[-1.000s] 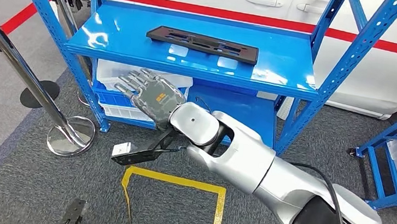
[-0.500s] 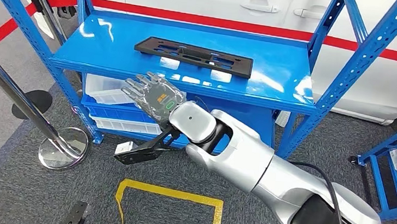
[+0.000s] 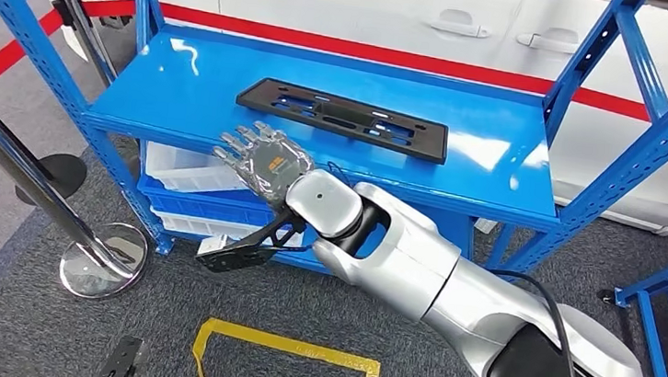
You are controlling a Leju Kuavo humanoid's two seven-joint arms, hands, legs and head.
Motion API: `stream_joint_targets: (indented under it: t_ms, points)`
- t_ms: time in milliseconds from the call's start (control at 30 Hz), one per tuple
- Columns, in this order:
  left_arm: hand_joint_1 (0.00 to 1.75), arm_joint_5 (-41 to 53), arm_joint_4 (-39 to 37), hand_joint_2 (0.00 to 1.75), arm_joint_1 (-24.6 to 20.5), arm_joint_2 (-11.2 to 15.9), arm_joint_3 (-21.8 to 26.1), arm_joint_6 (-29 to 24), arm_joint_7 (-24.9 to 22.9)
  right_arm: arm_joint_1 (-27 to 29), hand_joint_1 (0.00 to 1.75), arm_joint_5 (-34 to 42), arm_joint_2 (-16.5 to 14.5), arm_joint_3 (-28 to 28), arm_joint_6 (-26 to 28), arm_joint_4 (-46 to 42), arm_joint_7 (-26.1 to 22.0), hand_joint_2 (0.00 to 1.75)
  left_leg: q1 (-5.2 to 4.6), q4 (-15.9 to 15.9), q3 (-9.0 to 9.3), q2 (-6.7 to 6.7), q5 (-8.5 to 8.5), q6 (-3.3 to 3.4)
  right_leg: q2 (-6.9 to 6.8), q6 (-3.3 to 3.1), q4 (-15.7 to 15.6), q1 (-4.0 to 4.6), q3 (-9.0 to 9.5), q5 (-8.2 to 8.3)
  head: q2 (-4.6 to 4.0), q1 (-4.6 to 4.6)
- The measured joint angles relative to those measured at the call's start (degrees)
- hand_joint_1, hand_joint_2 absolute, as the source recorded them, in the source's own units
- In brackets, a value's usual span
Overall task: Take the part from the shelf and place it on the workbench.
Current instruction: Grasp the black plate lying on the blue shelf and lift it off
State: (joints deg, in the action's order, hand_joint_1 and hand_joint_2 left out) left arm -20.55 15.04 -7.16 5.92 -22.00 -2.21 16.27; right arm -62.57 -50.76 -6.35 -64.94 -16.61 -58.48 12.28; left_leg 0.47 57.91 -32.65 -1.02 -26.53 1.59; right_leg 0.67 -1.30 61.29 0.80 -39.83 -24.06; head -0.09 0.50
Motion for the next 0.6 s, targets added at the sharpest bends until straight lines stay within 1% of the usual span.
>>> stream_joint_targets:
  t_ms: [33,67,133,167,200,233,267,300,333,367,400,433,467,500,533,567,600]
  points:
    - [0.0,-0.04,-0.01,0.0,0.02,-0.04,-0.01,0.07,0.05,0.01,0.0,0.34,-0.01,-0.04,-0.15,0.35,0.41,1.75,-0.07,0.12,0.37,-0.13,-0.47,-0.29,0.1,-0.27,-1.9,0.18,0.37,2.11,0.0,0.01]
    - [0.0,-0.1,-0.02,0.0,0.03,-0.09,-0.02,0.15,0.12,-0.04,0.0,0.73,-0.03,-0.06,-0.2,0.78,0.87,1.75,-0.16,0.35,0.65,-0.25,-0.73,-0.62,0.16,-0.55,-2.74,0.25,0.62,2.8,0.0,0.02]
    - [0.0,-0.32,-0.02,0.0,0.01,-0.03,-0.03,0.28,0.27,-0.33,0.0,1.27,-0.15,-0.06,-0.05,1.76,1.72,1.75,-0.16,0.77,0.98,-0.23,-1.32,-1.22,0.17,-1.19,-3.05,0.03,1.56,2.89,0.0,0.02]
    - [0.0,-0.44,-0.02,0.0,-0.07,0.02,-0.04,0.36,0.37,-0.56,0.0,1.37,-0.24,-0.06,0.15,2.33,1.98,1.75,-0.12,1.67,0.64,-0.12,-1.91,-1.51,0.12,-1.52,-3.26,-0.13,1.98,2.79,0.0,0.14]
    - [0.0,-0.56,-0.02,0.0,-0.17,0.07,-0.04,0.41,0.44,-0.75,0.0,1.35,-0.33,-0.05,0.33,2.94,2.14,1.75,-0.01,3.43,-0.27,0.01,-3.02,-1.81,0.09,-1.76,-3.4,-0.29,2.33,2.76,0.0,0.26]
    - [0.0,-0.67,-0.02,0.0,-0.26,0.1,-0.05,0.45,0.5,-0.82,0.0,1.27,-0.37,-0.06,0.45,3.59,2.27,1.75,0.14,6.28,-1.89,0.14,-4.47,-2.09,0.07,-1.94,-3.46,-0.37,2.53,2.67,0.0,0.38]
    - [0.0,-0.85,-0.02,0.0,-0.31,0.13,-0.05,0.48,0.54,-0.8,0.0,1.17,-0.39,-0.06,0.5,4.3,2.51,1.75,0.27,9.71,-3.96,0.19,-5.91,-2.41,0.06,-2.06,-3.44,-0.41,2.59,2.51,0.0,0.49]
    - [0.0,-1.03,-0.02,0.0,-0.27,0.16,-0.05,0.48,0.55,-0.69,0.0,1.04,-0.38,-0.07,0.44,5.05,2.88,1.75,0.43,12.79,-6.05,0.23,-6.93,-2.71,0.08,-2.09,-3.4,-0.44,2.62,2.34,0.0,0.49]
    - [0.0,-1.25,-0.03,0.0,-0.15,0.18,-0.05,0.47,0.55,-0.53,0.0,0.94,-0.37,-0.07,0.36,5.79,3.28,1.75,0.59,14.49,-7.58,0.28,-7.05,-2.97,0.13,-2.08,-3.33,-0.48,2.67,2.14,0.0,0.48]
    - [0.0,-1.45,-0.03,0.0,-0.04,0.18,-0.05,0.43,0.54,-0.4,0.0,0.84,-0.36,-0.07,0.27,6.48,3.65,1.75,0.73,14.22,-8.18,0.35,-6.06,-3.2,0.19,-1.99,-3.2,-0.55,2.74,1.9,0.0,0.48]
    - [0.0,-1.58,-0.04,0.0,0.05,0.19,-0.05,0.38,0.53,-0.33,0.0,0.74,-0.36,-0.06,0.22,7.05,3.88,1.75,0.87,11.93,-7.76,0.44,-4.03,-3.35,0.25,-1.85,-2.97,-0.66,2.86,1.61,0.0,0.48]
    - [0.0,-1.69,-0.04,0.0,0.08,0.19,-0.05,0.33,0.53,-0.31,0.0,0.7,-0.35,-0.06,0.21,7.51,3.99,1.75,1.0,8.18,-6.61,0.53,-1.44,-3.44,0.28,-1.64,-2.69,-0.77,2.99,1.25,0.0,0.49]
    - [0.0,-1.75,-0.05,0.0,0.07,0.19,-0.05,0.28,0.52,-0.32,0.0,0.66,-0.34,-0.06,0.21,7.92,4.03,1.75,0.99,4.77,-5.49,0.59,0.34,-3.46,0.29,-1.38,-2.43,-0.83,3.08,0.95,0.0,0.52]
    - [0.0,-1.77,-0.05,0.0,0.01,0.19,-0.05,0.26,0.52,-0.34,0.0,0.65,-0.34,-0.06,0.21,8.3,4.03,1.75,0.88,2.14,-4.65,0.64,1.24,-3.23,0.3,-1.12,-2.22,-0.84,3.03,0.73,0.0,0.55]
    - [0.0,-1.78,-0.06,0.0,0.02,0.18,-0.05,0.25,0.51,-0.31,0.0,0.64,-0.34,-0.06,0.21,8.65,4.03,1.75,0.72,0.77,-4.21,0.62,1.72,-2.84,0.3,-0.85,-2.1,-0.8,2.94,0.59,0.0,0.54]
    - [0.0,-1.79,-0.07,0.0,0.07,0.18,-0.06,0.22,0.49,-0.27,0.0,0.64,-0.33,-0.06,0.2,8.96,4.04,1.75,0.52,0.65,-4.16,0.59,1.45,-2.37,0.31,-0.57,-2.09,-0.76,2.87,0.51,0.0,0.56]
    - [0.0,-1.8,-0.08,0.0,0.14,0.18,-0.07,0.18,0.46,-0.24,0.0,0.63,-0.33,-0.06,0.19,9.2,4.1,1.75,0.43,0.58,-4.06,0.57,1.59,-1.88,0.32,-0.31,-2.1,-0.72,2.85,0.45,0.0,0.56]
